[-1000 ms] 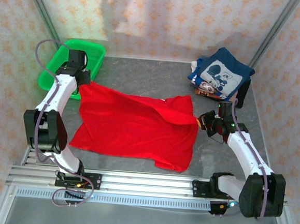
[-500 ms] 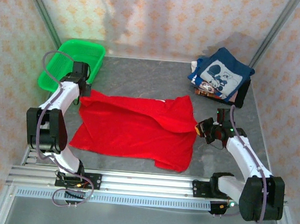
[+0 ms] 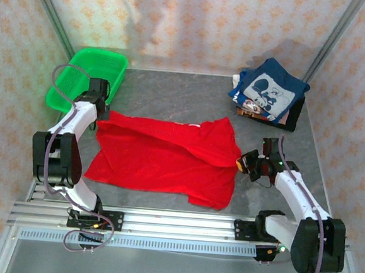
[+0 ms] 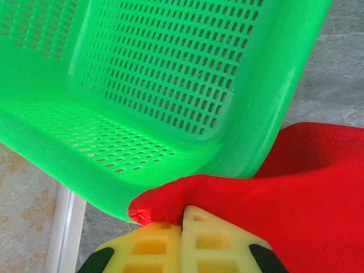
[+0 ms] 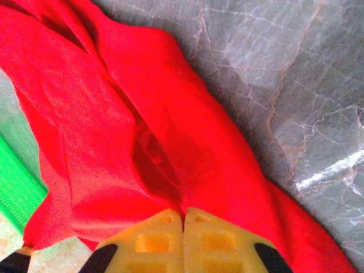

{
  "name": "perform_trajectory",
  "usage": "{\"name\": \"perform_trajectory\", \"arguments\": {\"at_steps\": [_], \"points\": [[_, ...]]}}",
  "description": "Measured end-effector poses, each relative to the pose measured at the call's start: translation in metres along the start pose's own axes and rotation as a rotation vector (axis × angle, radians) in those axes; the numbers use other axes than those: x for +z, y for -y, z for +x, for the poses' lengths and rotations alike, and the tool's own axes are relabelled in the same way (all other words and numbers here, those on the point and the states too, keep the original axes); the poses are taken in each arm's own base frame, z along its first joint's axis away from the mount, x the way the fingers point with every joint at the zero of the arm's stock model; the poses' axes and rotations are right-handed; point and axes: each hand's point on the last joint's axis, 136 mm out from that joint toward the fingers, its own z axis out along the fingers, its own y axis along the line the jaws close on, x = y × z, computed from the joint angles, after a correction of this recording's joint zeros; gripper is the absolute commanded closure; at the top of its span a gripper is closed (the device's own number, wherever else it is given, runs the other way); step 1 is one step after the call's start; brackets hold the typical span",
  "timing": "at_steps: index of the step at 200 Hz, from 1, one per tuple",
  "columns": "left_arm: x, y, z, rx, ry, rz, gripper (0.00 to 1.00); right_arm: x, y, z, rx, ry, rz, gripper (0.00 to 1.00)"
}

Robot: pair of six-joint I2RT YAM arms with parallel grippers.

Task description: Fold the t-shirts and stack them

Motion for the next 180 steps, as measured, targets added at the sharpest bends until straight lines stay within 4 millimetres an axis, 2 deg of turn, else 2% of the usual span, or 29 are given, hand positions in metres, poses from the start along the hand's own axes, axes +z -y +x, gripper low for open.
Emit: {"name": "perform_trajectory", "arguments": {"at_steps": [26, 34, 41, 50, 55, 72, 93, 114, 138, 168, 180], "points": [[0.002, -0.001, 0.009, -0.01, -0.029, -0.011, 0.98, 0.002, 0.007, 0.002, 0.015, -0.005, 0.01, 1.0], [0.004, 0.0, 0.014, -0.01, -0.045, -0.012, 0.9, 0.003, 0.01, 0.003, 0.018, -0.008, 0.016, 0.97], [0.005, 0.0, 0.016, -0.012, -0.056, -0.014, 0.78, 0.004, 0.012, 0.004, 0.02, -0.011, 0.019, 0.92], [0.006, 0.0, 0.02, -0.021, -0.07, -0.015, 0.63, 0.005, 0.015, 0.005, 0.027, -0.017, 0.025, 0.8], [0.006, 0.0, 0.022, -0.021, -0.077, -0.017, 0.56, 0.006, 0.017, 0.006, 0.027, -0.022, 0.027, 0.7], [0.007, 0.0, 0.026, -0.035, -0.093, -0.019, 0.42, 0.009, 0.024, 0.01, 0.044, -0.039, 0.04, 0.58], [0.005, 0.0, 0.029, -0.062, -0.094, -0.019, 0.37, 0.008, 0.027, 0.013, 0.031, -0.051, 0.05, 0.48], [-0.009, -0.005, 0.027, -0.093, -0.075, -0.016, 0.35, 0.003, 0.027, 0.014, 0.006, -0.049, 0.066, 0.45], [-0.035, -0.013, 0.018, -0.149, -0.011, 0.009, 0.33, -0.009, 0.007, 0.006, -0.075, -0.012, 0.055, 0.41], [-0.071, -0.019, 0.002, -0.217, 0.065, 0.071, 0.33, -0.02, -0.044, -0.017, -0.235, 0.055, 0.009, 0.4], [-0.084, -0.016, -0.008, -0.24, 0.098, 0.111, 0.33, -0.018, -0.057, -0.024, -0.283, 0.064, 0.001, 0.39]]}}
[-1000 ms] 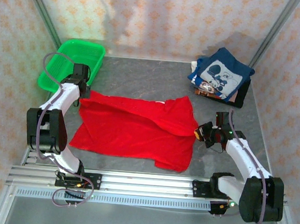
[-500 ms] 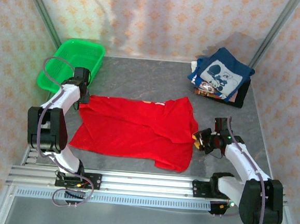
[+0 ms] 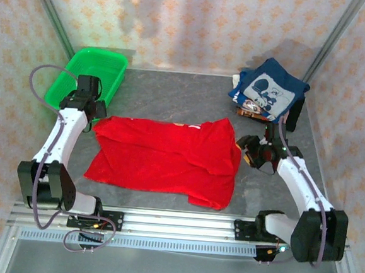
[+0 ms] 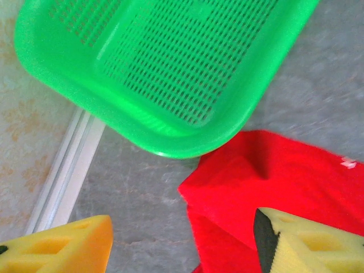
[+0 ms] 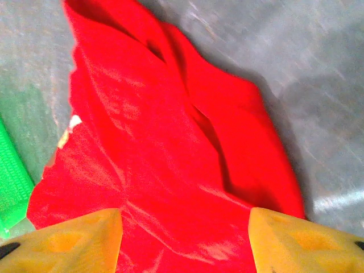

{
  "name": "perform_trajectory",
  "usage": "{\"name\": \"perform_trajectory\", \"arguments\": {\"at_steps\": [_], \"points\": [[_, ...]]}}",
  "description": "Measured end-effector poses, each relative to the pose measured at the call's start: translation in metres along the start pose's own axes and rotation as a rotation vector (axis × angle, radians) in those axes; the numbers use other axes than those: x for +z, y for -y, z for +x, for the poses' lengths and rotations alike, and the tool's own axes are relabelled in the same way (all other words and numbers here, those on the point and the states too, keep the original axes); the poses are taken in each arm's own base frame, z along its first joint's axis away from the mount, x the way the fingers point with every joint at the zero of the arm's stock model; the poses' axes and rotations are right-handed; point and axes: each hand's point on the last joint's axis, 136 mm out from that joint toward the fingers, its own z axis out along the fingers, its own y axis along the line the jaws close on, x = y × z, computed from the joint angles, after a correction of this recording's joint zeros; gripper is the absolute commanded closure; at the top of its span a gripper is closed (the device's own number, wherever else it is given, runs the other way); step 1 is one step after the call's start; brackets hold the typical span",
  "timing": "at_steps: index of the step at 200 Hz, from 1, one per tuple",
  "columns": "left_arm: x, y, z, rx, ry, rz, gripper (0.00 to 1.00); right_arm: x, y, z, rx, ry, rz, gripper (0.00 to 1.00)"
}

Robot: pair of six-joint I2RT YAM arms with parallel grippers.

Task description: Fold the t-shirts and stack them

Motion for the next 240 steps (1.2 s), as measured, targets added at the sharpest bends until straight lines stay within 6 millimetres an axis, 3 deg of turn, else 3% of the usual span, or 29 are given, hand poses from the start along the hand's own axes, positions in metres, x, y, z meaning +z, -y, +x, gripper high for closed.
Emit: {"name": "perform_trajectory", "arguments": {"at_steps": [21, 51, 92, 124, 150, 240], "points": [[-0.015, 0.028, -0.007, -0.02, 0.024, 0.124, 0.33, 0.02, -0.014, -0.019, -0.074, 0.0, -0.01, 0.41], [-0.025, 0.079, 0.001, -0.034, -0.006, 0.334, 0.33, 0.052, -0.015, -0.033, -0.117, -0.02, -0.012, 0.46], [0.0, 0.108, 0.012, -0.074, -0.083, 0.431, 0.33, 0.081, -0.028, -0.041, -0.177, -0.018, -0.058, 0.51], [0.036, 0.122, 0.03, -0.068, -0.178, 0.427, 0.35, 0.093, -0.052, -0.049, -0.235, 0.001, -0.106, 0.56], [0.061, 0.127, 0.048, -0.067, -0.254, 0.405, 0.36, 0.102, -0.054, -0.053, -0.241, 0.004, -0.11, 0.59], [0.089, 0.137, 0.045, -0.078, -0.276, 0.395, 0.37, 0.122, -0.045, -0.055, -0.271, -0.008, -0.076, 0.64]]}}
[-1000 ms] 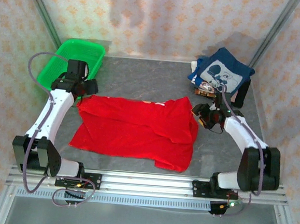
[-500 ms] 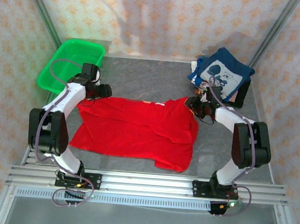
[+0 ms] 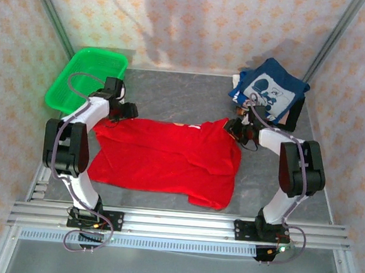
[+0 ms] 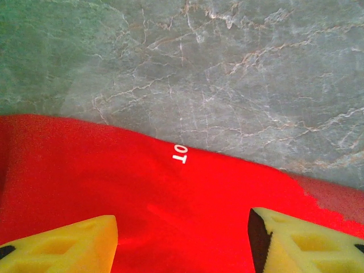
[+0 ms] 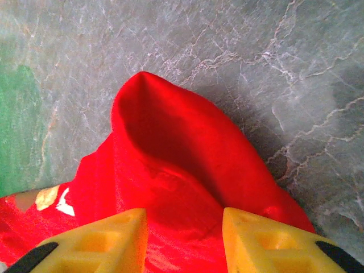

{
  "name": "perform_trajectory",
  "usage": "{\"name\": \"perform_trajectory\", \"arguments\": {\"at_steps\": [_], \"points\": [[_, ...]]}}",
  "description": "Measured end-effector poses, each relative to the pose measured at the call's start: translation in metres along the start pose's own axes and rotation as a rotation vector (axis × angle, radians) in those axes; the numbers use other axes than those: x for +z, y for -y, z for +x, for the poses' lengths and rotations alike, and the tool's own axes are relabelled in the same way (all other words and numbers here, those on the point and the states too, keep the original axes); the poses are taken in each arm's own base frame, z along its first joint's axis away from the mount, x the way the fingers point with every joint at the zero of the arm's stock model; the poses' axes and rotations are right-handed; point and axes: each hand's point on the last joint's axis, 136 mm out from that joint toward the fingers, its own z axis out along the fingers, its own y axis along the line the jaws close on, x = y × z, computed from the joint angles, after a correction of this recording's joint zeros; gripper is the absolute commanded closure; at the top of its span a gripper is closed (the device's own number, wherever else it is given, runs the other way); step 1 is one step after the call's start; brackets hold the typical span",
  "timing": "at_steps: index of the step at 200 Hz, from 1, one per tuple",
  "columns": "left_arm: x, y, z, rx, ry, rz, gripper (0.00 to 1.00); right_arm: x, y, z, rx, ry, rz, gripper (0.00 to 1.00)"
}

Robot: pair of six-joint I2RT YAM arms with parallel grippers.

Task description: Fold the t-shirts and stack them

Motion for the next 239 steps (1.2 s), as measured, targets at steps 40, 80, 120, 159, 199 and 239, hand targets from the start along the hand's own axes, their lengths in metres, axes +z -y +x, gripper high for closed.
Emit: {"name": "perform_trajectory", "arguments": {"at_steps": [40, 80, 120, 159, 199, 239], "points": [[0.018, -0.009, 0.007, -0.014, -0.042, -0.021, 0.38, 0.004, 0.001, 0.001, -0.007, -0.001, 0.001, 0.89], [0.024, -0.028, 0.007, -0.062, -0.05, -0.065, 0.39, -0.006, -0.001, -0.006, -0.007, 0.045, 0.011, 1.0], [0.032, -0.049, 0.012, -0.1, -0.069, -0.114, 0.39, -0.025, -0.006, -0.009, -0.007, 0.106, 0.006, 1.0], [0.035, -0.052, 0.016, -0.102, -0.079, -0.121, 0.39, -0.026, 0.0, -0.004, -0.003, 0.105, 0.019, 0.64], [0.037, -0.053, 0.017, -0.1, -0.078, -0.121, 0.39, -0.019, 0.004, -0.002, -0.013, 0.086, 0.031, 0.6], [0.039, -0.052, 0.018, -0.097, -0.062, -0.111, 0.39, -0.007, 0.013, 0.003, -0.007, 0.053, 0.045, 0.6]]}}
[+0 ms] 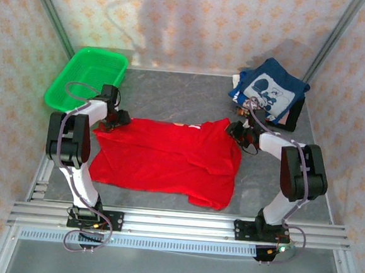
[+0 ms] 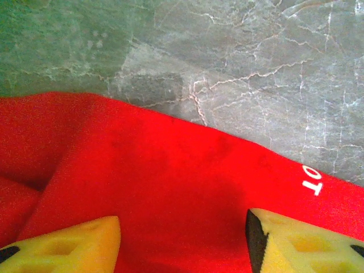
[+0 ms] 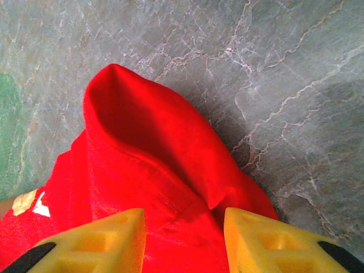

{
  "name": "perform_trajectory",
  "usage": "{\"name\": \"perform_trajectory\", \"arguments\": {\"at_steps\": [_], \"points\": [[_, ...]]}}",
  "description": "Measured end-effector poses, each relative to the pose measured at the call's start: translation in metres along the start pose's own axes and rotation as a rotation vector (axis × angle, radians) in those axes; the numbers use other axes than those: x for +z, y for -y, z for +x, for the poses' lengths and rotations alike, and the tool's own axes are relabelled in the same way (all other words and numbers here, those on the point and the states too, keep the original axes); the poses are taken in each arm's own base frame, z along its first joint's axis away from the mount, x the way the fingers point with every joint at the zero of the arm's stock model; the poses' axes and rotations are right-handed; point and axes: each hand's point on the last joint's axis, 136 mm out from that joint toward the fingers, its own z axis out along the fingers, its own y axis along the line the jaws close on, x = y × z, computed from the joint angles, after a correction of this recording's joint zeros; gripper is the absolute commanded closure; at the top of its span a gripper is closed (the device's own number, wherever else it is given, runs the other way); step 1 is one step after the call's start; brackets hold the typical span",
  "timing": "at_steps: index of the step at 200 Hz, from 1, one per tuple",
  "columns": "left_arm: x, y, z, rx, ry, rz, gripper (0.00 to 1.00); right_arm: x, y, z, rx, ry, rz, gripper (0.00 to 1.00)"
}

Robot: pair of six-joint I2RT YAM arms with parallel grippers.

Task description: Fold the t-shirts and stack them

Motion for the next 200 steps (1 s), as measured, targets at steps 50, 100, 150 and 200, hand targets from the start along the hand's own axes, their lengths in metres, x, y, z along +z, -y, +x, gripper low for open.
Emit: {"name": "perform_trajectory", "arguments": {"at_steps": [50, 100, 150, 200], "points": [[0.001, -0.001, 0.004, -0.001, 0.001, 0.006, 0.4, 0.002, -0.003, 0.0, -0.004, -0.003, -0.019, 0.62], [0.001, 0.0, 0.004, 0.0, 0.003, 0.009, 0.4, 0.011, 0.0, 0.002, -0.003, -0.027, -0.012, 0.62], [0.001, 0.0, 0.004, 0.0, 0.009, 0.013, 0.4, 0.015, 0.001, 0.003, -0.005, -0.031, -0.01, 0.72], [0.001, -0.001, 0.004, 0.0, 0.01, 0.012, 0.4, 0.017, -0.004, -0.001, -0.006, -0.014, -0.027, 1.0]]}}
